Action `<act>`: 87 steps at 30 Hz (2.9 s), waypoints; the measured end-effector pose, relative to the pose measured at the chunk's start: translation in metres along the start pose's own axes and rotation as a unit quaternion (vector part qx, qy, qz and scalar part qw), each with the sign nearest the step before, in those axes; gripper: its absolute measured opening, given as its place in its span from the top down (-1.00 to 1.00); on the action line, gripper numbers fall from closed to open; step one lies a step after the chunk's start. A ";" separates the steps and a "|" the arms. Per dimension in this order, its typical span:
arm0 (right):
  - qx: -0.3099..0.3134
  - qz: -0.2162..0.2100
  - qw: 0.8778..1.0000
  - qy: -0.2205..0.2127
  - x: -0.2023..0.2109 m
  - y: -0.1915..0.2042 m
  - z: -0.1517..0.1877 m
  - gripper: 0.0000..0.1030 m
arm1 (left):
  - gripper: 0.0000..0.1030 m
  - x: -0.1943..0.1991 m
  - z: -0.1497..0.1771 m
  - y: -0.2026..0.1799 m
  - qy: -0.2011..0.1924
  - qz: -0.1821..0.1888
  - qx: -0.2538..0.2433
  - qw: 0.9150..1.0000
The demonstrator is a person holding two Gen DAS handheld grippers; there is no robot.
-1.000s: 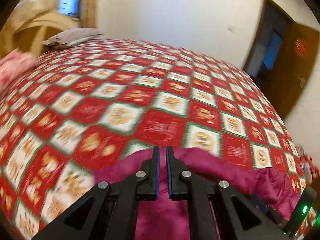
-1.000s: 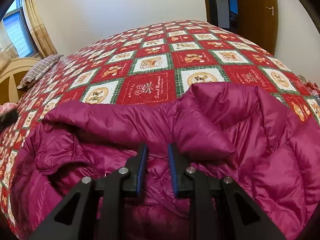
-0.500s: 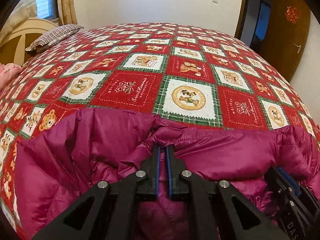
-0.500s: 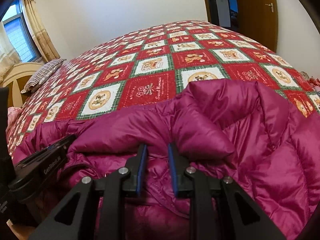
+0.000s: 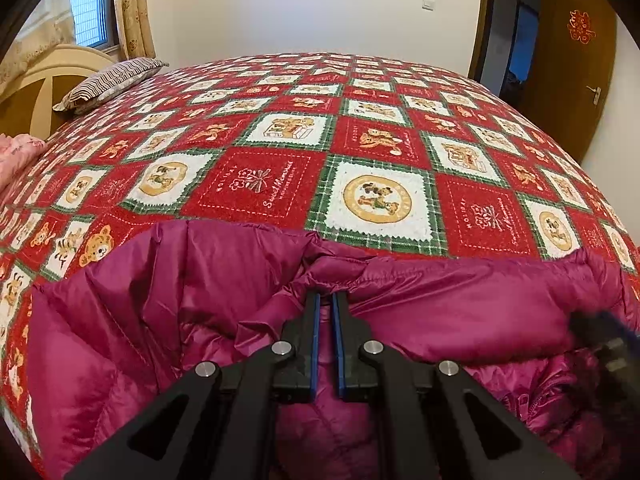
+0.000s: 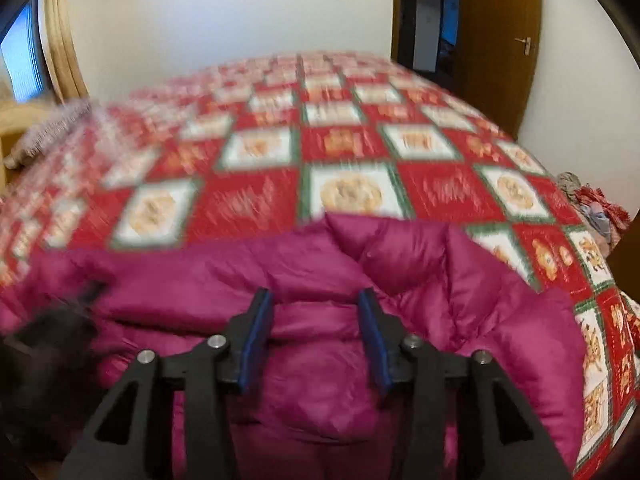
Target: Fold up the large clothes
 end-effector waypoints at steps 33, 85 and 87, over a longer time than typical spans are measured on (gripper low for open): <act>-0.014 -0.055 0.994 -0.091 0.244 -0.087 0.154 -0.32 | 0.88 0.225 0.152 0.073 -0.003 0.180 -0.055 0.982; 0.022 -0.066 0.997 0.039 0.269 -0.114 0.345 -0.45 | -0.51 0.333 0.336 0.150 -0.005 0.144 -0.097 0.985; 0.024 -0.065 0.997 0.038 0.269 -0.114 0.346 -0.45 | -0.51 0.321 0.343 0.148 0.027 0.160 -0.093 0.982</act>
Point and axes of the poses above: each gripper's, at about its wrist camera, not at the fingertips, and x roughly against the way its jaws point, y to its left, z to its underside, the point moved 2 cm from there along -x, roughly the way its jaws point, and after that the axes turned 2 degrees about -x, right-handed, at the moved point
